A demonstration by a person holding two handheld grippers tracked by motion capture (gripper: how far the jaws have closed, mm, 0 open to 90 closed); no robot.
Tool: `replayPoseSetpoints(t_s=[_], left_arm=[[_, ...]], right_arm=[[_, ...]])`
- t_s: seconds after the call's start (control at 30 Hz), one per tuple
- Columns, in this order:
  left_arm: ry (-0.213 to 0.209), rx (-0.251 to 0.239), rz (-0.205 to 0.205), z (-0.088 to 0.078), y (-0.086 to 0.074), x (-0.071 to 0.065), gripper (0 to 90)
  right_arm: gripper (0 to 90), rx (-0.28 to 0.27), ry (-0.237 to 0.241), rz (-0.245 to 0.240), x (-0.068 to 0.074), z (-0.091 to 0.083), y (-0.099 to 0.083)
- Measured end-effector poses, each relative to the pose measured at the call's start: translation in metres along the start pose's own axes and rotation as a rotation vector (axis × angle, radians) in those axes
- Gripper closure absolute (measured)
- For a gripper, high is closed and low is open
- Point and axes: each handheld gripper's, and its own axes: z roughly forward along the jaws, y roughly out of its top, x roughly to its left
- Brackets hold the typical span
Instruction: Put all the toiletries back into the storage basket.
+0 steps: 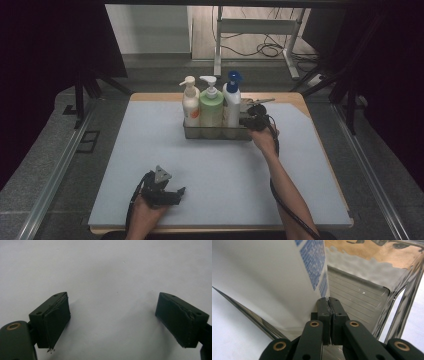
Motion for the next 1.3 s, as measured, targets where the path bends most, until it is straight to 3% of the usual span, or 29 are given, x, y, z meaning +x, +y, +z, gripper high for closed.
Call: replayPoseSetpoints(t_s=[0.53, 1.3], left_arm=[[0.0, -0.002, 0.0, 0.0002, 0.0, -0.0001, 12.1], [0.001, 0.001, 0.002, 0.0, 0.0, 0.0002, 12.1]], right_arm=[[88.9, 0.006, 0.025, 0.011, 0.0009, -0.0046, -0.0029], [88.9, 0.012, 0.045, -0.01, 0.006, -0.0074, -0.0055]])
